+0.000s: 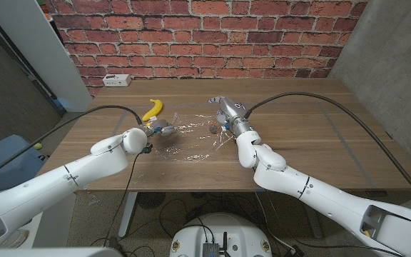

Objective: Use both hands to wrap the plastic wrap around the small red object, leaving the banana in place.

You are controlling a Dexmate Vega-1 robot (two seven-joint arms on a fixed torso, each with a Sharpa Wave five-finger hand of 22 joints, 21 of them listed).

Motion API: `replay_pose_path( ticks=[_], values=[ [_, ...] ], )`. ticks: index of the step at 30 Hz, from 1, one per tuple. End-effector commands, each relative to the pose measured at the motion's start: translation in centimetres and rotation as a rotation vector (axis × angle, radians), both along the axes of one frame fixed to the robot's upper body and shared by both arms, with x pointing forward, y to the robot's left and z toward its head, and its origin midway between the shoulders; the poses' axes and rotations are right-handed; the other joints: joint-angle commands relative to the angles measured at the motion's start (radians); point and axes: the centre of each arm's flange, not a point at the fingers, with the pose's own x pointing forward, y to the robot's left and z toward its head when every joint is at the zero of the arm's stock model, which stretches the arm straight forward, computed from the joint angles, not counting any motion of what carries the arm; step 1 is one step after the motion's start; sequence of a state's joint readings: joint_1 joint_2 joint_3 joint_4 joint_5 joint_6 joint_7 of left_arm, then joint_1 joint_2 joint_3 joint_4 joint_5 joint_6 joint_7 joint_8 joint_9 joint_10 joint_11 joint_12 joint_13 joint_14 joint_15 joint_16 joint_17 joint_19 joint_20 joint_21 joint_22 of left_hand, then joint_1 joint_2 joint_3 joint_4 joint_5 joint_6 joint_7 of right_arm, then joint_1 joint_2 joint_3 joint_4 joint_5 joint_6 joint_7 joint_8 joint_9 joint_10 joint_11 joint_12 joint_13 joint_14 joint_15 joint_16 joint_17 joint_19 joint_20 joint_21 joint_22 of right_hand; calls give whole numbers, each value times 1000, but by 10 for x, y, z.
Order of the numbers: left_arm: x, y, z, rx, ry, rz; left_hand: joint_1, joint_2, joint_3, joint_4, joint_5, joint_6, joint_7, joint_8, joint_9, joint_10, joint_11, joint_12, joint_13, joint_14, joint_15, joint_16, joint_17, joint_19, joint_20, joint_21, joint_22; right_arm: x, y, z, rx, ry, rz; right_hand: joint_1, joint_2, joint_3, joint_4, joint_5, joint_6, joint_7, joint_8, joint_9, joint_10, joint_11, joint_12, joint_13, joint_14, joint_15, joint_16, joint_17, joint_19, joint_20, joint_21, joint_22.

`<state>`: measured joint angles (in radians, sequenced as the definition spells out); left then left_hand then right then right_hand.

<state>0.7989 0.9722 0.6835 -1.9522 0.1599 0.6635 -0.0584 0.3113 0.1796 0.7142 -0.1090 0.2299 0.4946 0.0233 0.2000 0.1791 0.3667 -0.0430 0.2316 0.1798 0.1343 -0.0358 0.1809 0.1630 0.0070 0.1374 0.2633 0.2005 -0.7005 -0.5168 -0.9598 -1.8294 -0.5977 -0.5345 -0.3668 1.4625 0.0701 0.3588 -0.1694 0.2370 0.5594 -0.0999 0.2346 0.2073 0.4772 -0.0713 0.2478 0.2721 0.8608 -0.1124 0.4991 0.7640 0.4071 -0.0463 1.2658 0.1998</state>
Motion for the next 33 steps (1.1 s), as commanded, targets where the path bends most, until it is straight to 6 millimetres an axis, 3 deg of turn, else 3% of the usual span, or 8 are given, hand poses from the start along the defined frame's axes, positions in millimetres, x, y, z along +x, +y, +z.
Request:
replay_pose_path(
  ticks=[1, 20, 33],
  values=[
    [6, 1, -3, -11, 20, -3, 15, 13, 7, -1, 9, 0, 0, -4, 3, 6, 0, -4, 5, 2, -3, -2, 3, 1, -2, -3, 1, 3, 23, 11, -90, -33, 83, 18, 0, -1, 5, 4, 11, -1, 6, 1, 12, -3, 6, 4, 11, -126, -2, 2, -6, -139, 8, 3],
    [7, 4, -7, -31, 26, -5, 22, 11, 10, 5, 16, 1, 1, -8, 4, 7, 3, -10, 5, 0, -4, -1, 4, 3, -2, -2, 2, 2, 53, 21, -203, -75, 207, 23, 3, -8, 6, 6, 28, -3, 7, 2, 25, -7, 8, 6, 14, -126, -12, -7, -16, -143, 25, 2],
    [5, 5, -7, -37, 20, -2, 24, 10, 9, 9, 18, 2, 1, -10, 4, 8, 4, -13, 6, 0, -5, -1, 5, 5, -2, -1, 2, 10, 76, 14, -289, -19, 263, 29, 1, -13, 4, 6, 29, -4, 3, 2, 20, -8, 4, 7, 11, -126, -22, -16, -23, -146, 37, 1]
  ],
)
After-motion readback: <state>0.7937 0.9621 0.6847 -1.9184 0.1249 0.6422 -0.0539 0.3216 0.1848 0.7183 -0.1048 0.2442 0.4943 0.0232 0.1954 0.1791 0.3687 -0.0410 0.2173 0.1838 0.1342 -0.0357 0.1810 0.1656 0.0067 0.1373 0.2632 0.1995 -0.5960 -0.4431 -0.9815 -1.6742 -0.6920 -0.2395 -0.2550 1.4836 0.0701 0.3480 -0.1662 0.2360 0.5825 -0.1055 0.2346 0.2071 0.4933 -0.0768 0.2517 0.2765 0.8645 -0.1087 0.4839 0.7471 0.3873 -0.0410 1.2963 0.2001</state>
